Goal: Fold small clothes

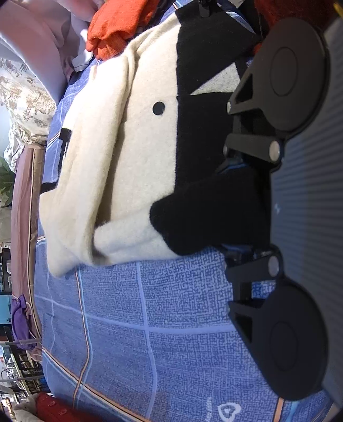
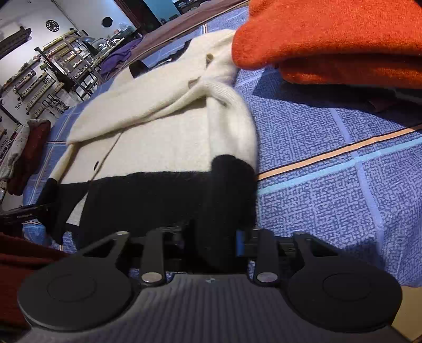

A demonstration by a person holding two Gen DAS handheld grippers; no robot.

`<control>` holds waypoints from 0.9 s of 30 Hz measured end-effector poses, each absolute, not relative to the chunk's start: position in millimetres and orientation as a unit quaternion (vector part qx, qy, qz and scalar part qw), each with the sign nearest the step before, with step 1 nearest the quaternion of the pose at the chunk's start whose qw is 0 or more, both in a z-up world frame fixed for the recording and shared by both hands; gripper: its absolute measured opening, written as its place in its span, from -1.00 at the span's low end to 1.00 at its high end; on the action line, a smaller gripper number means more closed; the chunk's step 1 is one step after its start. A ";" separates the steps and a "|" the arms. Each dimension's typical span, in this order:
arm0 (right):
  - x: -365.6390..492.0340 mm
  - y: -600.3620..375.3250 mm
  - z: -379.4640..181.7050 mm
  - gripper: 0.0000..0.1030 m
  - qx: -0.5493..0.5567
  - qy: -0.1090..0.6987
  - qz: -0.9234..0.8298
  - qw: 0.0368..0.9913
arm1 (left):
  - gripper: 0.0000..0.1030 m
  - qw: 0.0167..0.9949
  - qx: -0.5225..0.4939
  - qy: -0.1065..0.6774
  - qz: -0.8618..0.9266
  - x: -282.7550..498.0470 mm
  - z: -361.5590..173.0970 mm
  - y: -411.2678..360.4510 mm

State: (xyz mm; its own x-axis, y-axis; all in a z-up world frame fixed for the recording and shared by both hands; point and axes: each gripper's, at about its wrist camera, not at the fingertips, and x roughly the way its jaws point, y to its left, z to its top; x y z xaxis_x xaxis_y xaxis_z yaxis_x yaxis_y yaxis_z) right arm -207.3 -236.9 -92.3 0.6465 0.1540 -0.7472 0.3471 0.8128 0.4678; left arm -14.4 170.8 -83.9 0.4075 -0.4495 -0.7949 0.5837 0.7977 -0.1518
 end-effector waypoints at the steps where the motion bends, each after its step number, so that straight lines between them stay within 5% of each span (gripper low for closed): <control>1: -208.6 -238.6 -93.0 -0.51 0.309 0.415 -0.053 0.854 | -0.19 0.836 0.069 0.449 -0.307 -13.2 -84.3 173.0; 13: -189.0 -239.9 -66.7 -0.68 0.314 0.407 -0.001 0.858 | -0.74 0.827 0.047 0.471 -0.303 11.9 -66.0 165.5; 27: -102.1 -279.8 -4.1 -0.74 0.306 0.346 0.067 0.884 | -0.75 0.845 0.014 0.409 -0.344 93.3 3.3 101.0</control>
State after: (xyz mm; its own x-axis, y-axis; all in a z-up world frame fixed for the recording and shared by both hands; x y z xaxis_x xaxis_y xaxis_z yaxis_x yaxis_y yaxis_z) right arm -102.1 -279.8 -4.1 0.7520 0.3304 -0.5704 0.0929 0.8036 0.5879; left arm 93.3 101.0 3.3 0.4289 -0.5705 -0.7004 0.5940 0.7623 -0.2570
